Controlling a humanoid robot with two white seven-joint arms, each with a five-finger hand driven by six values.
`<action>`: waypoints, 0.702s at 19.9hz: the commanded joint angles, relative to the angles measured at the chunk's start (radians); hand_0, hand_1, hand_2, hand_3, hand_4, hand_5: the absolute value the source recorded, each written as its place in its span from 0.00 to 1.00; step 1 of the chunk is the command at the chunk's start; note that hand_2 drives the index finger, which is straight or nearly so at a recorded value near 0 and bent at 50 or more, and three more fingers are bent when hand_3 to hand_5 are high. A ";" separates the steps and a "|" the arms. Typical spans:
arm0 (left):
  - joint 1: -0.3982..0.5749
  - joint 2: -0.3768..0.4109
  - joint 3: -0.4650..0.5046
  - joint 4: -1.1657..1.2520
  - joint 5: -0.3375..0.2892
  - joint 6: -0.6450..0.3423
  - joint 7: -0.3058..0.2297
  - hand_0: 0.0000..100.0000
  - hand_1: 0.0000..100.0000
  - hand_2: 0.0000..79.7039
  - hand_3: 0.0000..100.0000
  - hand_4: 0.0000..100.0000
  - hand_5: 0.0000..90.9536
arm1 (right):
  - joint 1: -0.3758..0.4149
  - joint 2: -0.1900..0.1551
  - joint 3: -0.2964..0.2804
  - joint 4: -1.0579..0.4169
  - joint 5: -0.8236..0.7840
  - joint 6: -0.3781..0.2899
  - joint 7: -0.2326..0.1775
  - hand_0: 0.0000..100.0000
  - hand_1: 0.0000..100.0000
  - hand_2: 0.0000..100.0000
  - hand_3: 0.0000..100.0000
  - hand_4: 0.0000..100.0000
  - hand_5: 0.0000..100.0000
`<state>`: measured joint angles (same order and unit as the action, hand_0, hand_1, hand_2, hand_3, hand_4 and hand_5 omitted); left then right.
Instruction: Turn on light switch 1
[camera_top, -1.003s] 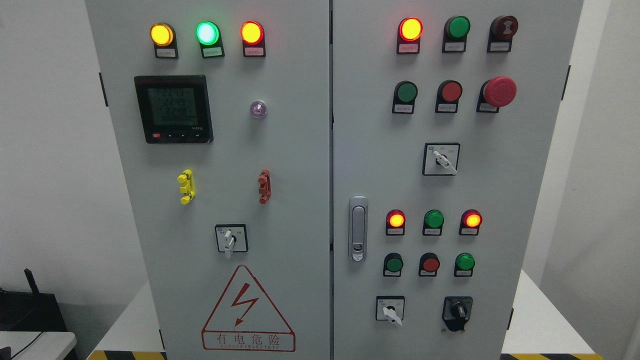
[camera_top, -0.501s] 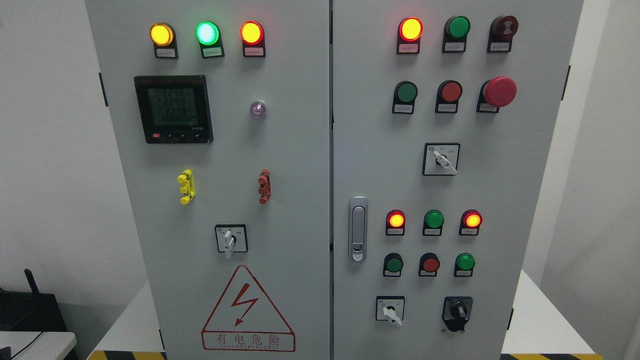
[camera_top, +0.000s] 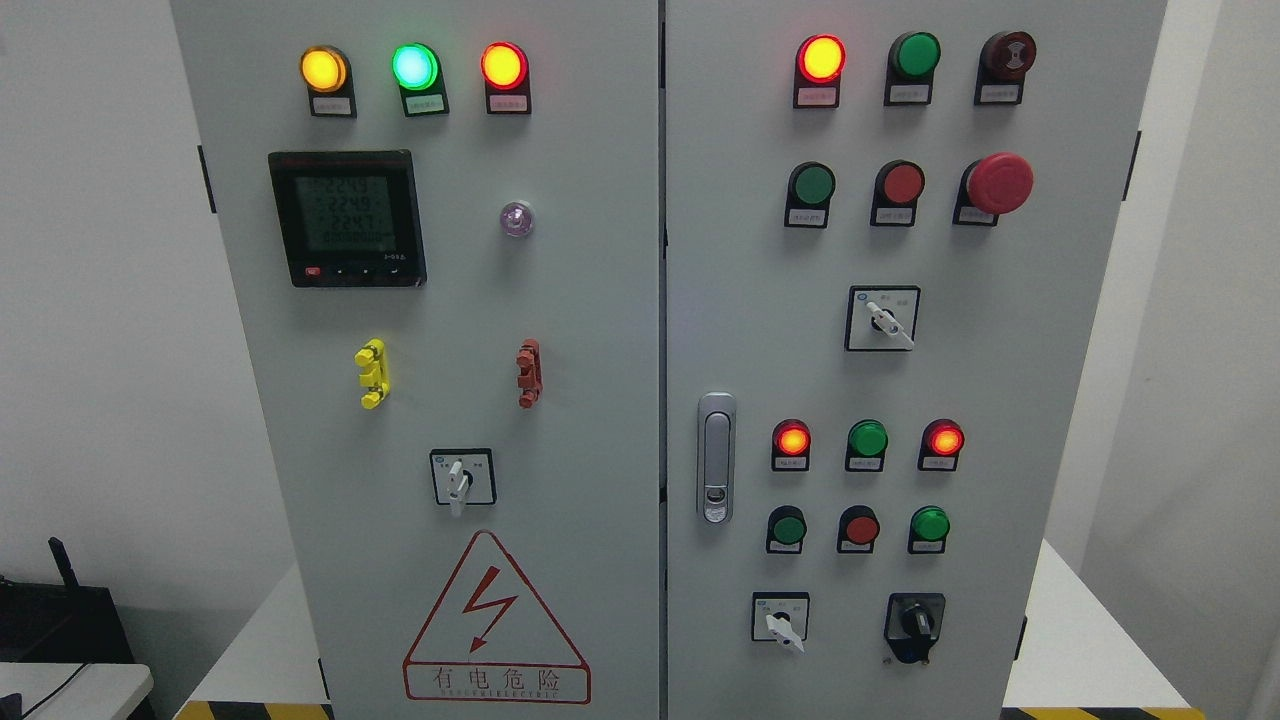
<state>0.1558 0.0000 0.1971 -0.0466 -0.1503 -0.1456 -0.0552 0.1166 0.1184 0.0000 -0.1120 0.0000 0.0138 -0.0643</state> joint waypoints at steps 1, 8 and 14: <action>0.056 -0.011 0.110 -0.217 -0.002 0.020 -0.014 0.38 0.10 0.00 0.00 0.00 0.00 | 0.000 0.001 0.017 0.000 -0.025 0.000 0.000 0.12 0.39 0.00 0.00 0.00 0.00; 0.126 0.023 0.306 -0.518 -0.003 0.012 -0.041 0.38 0.11 0.00 0.00 0.03 0.00 | 0.000 0.001 0.017 0.000 -0.025 0.000 0.000 0.12 0.39 0.00 0.00 0.00 0.00; 0.160 0.032 0.478 -0.774 -0.006 0.000 -0.043 0.39 0.14 0.00 0.06 0.15 0.00 | 0.000 0.001 0.017 0.000 -0.025 0.000 0.000 0.12 0.39 0.00 0.00 0.00 0.00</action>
<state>0.2733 -0.0001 0.4305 -0.4284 -0.1542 -0.1369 -0.0978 0.1166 0.1187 0.0000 -0.1120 0.0000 0.0138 -0.0643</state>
